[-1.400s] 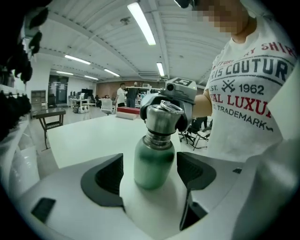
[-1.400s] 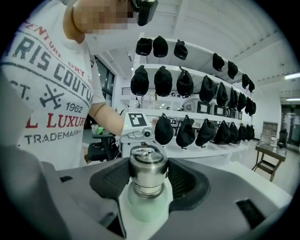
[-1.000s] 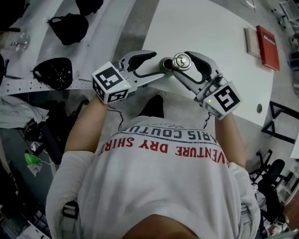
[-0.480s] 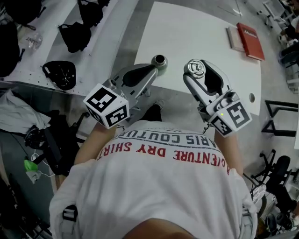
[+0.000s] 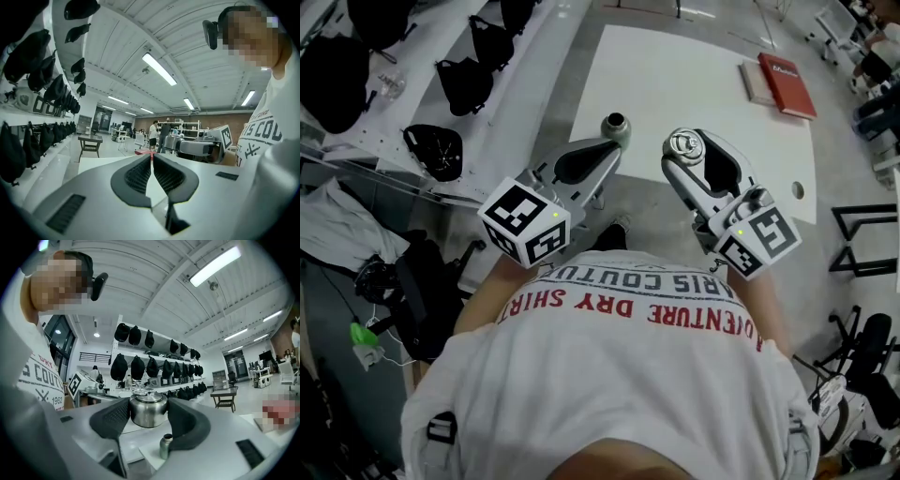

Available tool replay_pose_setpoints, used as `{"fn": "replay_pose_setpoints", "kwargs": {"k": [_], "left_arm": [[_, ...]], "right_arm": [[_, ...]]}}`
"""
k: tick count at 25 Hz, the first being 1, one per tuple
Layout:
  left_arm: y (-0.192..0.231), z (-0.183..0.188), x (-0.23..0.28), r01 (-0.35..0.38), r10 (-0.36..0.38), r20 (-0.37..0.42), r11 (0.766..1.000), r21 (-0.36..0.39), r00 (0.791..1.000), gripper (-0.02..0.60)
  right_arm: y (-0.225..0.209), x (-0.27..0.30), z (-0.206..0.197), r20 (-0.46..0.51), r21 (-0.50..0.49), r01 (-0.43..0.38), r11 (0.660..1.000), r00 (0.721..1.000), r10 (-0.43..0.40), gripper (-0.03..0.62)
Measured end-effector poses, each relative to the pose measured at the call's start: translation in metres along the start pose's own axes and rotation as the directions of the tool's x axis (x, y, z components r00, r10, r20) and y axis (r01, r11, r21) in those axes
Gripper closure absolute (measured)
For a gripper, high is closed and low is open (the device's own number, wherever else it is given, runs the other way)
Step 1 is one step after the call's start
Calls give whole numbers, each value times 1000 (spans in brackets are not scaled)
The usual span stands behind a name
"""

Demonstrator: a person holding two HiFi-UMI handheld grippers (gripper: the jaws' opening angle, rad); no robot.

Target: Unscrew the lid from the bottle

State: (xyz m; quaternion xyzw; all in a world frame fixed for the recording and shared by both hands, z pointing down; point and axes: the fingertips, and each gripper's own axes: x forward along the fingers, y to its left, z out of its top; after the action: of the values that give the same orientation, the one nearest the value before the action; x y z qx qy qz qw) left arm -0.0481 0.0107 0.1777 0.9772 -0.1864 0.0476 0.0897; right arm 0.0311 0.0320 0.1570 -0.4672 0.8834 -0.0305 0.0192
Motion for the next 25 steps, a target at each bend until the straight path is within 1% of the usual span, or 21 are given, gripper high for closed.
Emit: {"fn": "replay_pose_setpoints", "kwargs": {"k": [4, 8, 16, 25], "left_arm": [[4, -3, -6, -13, 13, 2, 1000, -6, 1000, 543], [-4, 4, -5, -22, 22, 2, 1000, -4, 1000, 543], [-13, 13, -5, -9, 9, -3, 999, 32, 1000, 543], [-5, 11, 1, -20, 21, -6, 999, 50, 1000, 543]], "right_arm": [[7, 2, -6, -8, 0, 10, 1000, 1000, -10, 338], [6, -7, -2, -10, 6, 12, 1000, 1000, -12, 338], [9, -11, 8, 7, -7, 17, 1000, 1000, -17, 338], [3, -7, 7, 28, -17, 24, 1000, 999, -24, 338]]}}
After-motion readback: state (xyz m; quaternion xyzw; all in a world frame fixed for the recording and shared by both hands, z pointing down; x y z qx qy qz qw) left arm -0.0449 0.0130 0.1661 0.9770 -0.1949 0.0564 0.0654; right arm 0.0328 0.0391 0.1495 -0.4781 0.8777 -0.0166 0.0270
